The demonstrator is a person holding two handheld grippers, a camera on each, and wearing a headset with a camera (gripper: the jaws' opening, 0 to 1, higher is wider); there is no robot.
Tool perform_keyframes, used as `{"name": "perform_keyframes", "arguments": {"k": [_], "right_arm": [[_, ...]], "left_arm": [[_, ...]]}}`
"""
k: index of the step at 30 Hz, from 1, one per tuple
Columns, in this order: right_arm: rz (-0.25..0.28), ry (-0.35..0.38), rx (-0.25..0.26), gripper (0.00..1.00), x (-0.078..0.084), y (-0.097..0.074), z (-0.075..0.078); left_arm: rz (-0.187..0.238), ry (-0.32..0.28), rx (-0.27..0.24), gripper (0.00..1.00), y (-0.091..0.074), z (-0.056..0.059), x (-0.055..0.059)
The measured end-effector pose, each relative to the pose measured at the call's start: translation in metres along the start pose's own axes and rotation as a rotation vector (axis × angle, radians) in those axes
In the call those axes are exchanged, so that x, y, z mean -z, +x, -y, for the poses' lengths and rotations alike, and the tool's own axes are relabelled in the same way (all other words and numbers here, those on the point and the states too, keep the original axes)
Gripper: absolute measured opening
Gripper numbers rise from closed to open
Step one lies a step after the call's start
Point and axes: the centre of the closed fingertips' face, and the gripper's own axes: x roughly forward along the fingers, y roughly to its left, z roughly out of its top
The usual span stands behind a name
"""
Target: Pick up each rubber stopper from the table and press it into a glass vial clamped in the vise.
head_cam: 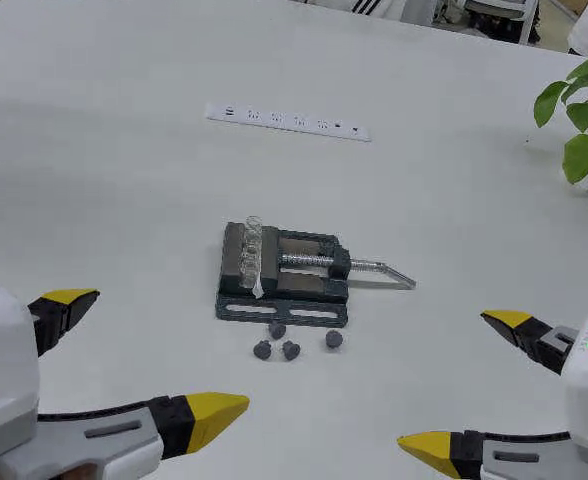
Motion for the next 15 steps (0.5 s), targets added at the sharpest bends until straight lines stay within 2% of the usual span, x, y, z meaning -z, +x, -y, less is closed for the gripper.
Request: {"name": "perform_keyframes", "arguments": {"k": [11,15], "right_arm": [[-0.016,-0.021,-0.041,0.9,-0.002,0.007,0.001],[-0.026,-0.042,-0.084,0.86,-0.008,0.01,0.001]], "left_arm": [[-0.025,0.004,-0.002,0.99,-0.002,-0.009,0.007],[-0.034,0.009,0.004,0.99,-0.002,-0.012,0.009]]}}
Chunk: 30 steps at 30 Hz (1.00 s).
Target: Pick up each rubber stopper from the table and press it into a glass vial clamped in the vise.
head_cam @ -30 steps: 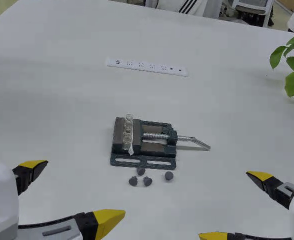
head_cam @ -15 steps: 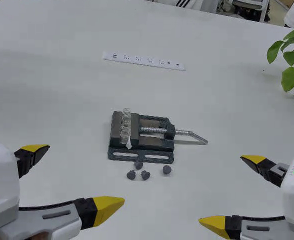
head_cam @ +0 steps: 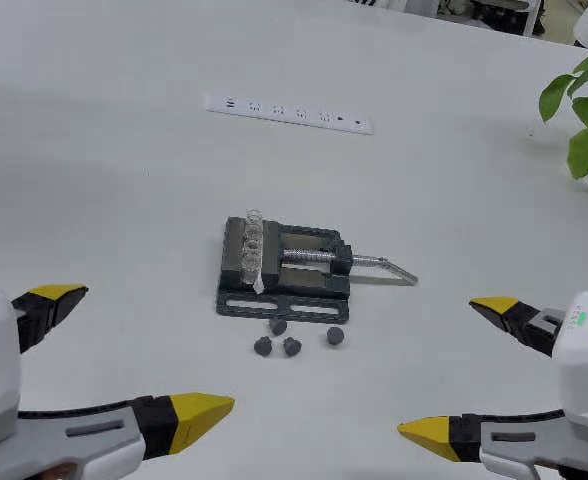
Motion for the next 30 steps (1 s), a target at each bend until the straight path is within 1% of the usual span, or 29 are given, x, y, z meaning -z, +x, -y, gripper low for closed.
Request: {"name": "perform_keyframes", "arguments": {"k": [1,3,5,7,8,9,11,13,14,18,19,20,21,22,23,26,27,30], "right_arm": [[0.001,-0.001,-0.013,0.85,-0.002,0.001,0.0],[-0.011,-0.026,-0.062,0.8,-0.006,0.003,-0.001],[-0.023,-0.07,-0.091,0.78,-0.01,0.006,0.0],[-0.036,-0.105,-0.134,0.75,-0.015,0.01,0.0],[-0.041,-0.121,-0.144,0.74,-0.017,0.012,0.001],[-0.049,-0.153,-0.17,0.74,-0.02,0.014,0.002],[-0.054,-0.185,-0.194,0.74,-0.024,0.018,0.003],[-0.064,-0.211,-0.205,0.72,-0.03,0.023,0.006],[-0.071,-0.23,-0.222,0.72,-0.032,0.026,0.006],[-0.093,-0.286,-0.255,0.69,-0.037,0.036,0.007],[-0.101,-0.302,-0.277,0.68,-0.037,0.04,0.005],[-0.112,-0.31,-0.288,0.66,-0.037,0.041,0.004],[-0.123,-0.312,-0.292,0.64,-0.037,0.044,0.005],[-0.133,-0.322,-0.298,0.63,-0.037,0.047,0.005],[-0.132,-0.334,-0.305,0.63,-0.038,0.049,0.004],[-0.153,-0.364,-0.343,0.62,-0.036,0.056,0.0],[-0.165,-0.386,-0.357,0.61,-0.035,0.058,-0.001],[-0.187,-0.41,-0.375,0.57,-0.03,0.067,-0.001]], "left_arm": [[-0.004,0.004,0.0,0.99,0.0,-0.001,0.001],[-0.012,0.013,0.006,0.99,0.002,-0.001,0.002],[-0.017,0.024,0.01,0.99,0.003,0.001,0.001],[-0.021,0.03,0.011,0.99,0.004,0.001,0.002],[-0.023,0.032,0.01,0.99,0.005,0.002,0.001],[-0.024,0.031,0.009,0.99,0.006,0.001,0.001],[-0.021,0.026,0.006,0.99,0.006,0.002,0.0],[-0.02,0.024,0.005,0.99,0.007,0.002,-0.001],[-0.021,0.024,0.006,0.99,0.007,0.002,-0.001],[-0.028,0.034,0.014,0.99,0.009,0.004,-0.001],[-0.03,0.037,0.015,0.99,0.01,0.004,0.0],[-0.032,0.038,0.017,0.99,0.01,0.002,0.001],[-0.033,0.039,0.016,0.99,0.01,0.001,0.001],[-0.031,0.038,0.013,0.99,0.011,0.0,0.001],[-0.03,0.036,0.012,0.99,0.011,-0.001,0.001],[-0.028,0.036,0.013,0.99,0.012,-0.001,0.001],[-0.03,0.04,0.014,0.99,0.012,0.0,0.001],[-0.031,0.041,0.016,0.99,0.013,0.001,0.001]]}}
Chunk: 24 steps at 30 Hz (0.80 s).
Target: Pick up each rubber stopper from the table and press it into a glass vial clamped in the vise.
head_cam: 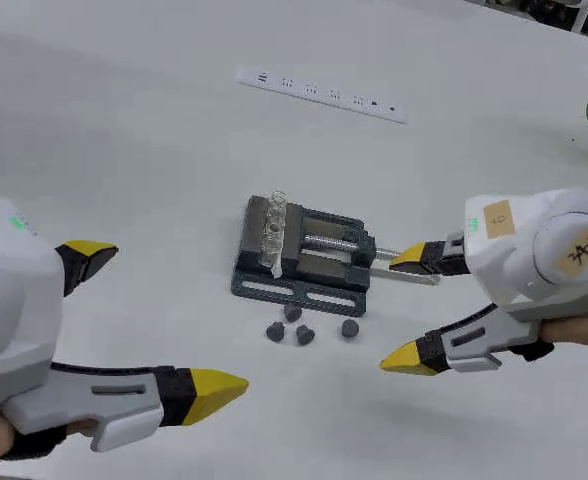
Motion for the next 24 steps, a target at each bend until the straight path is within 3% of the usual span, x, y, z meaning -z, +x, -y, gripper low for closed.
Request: {"name": "perform_keyframes", "arguments": {"k": [13,24], "right_arm": [[-0.099,-0.091,-0.104,0.33,0.005,0.024,-0.001],[-0.137,-0.124,-0.14,0.24,0.006,0.041,-0.002]], "left_arm": [[-0.001,-0.001,0.009,0.99,0.006,0.004,0.001],[0.002,-0.019,0.01,0.99,0.006,0.002,0.003]]}}
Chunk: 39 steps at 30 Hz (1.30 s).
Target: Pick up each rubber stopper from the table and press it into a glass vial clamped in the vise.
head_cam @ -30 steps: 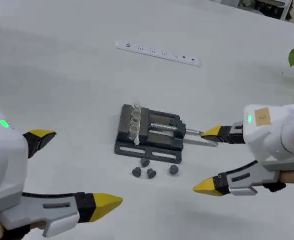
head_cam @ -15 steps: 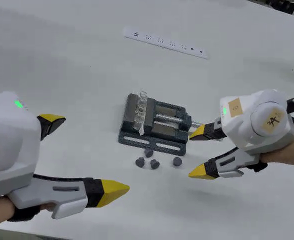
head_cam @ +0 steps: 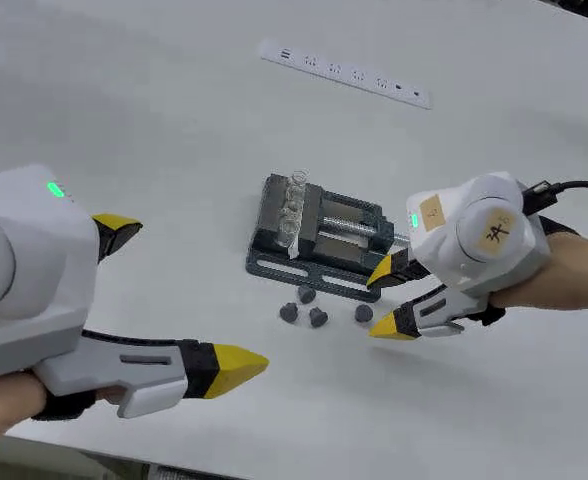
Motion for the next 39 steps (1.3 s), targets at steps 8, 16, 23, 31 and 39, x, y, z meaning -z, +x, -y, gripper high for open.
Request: {"name": "perform_keyframes", "arguments": {"k": [8,16,23,31,39], "right_arm": [[-0.02,-0.01,-0.019,0.14,0.0019,0.0052,-0.0019],[-0.036,-0.019,-0.016,0.1,0.0037,0.007,-0.0002],[-0.037,-0.028,-0.017,0.09,0.0018,0.0095,-0.0009],[-0.045,-0.041,-0.015,0.08,0.0026,0.0094,-0.0008],[-0.048,-0.034,-0.023,0.08,0.0038,0.0082,-0.0007]], "left_arm": [[0.001,-0.013,0.005,0.99,-0.0004,0.0003,0.0037],[0.002,-0.015,0.012,0.99,-0.0003,0.0014,0.006],[0.0,-0.019,0.018,0.99,0.0008,0.003,0.007],[-0.004,-0.02,0.023,0.99,0.0015,0.0041,0.0089],[-0.007,-0.017,0.028,0.99,0.0022,0.0058,0.0091]]}}
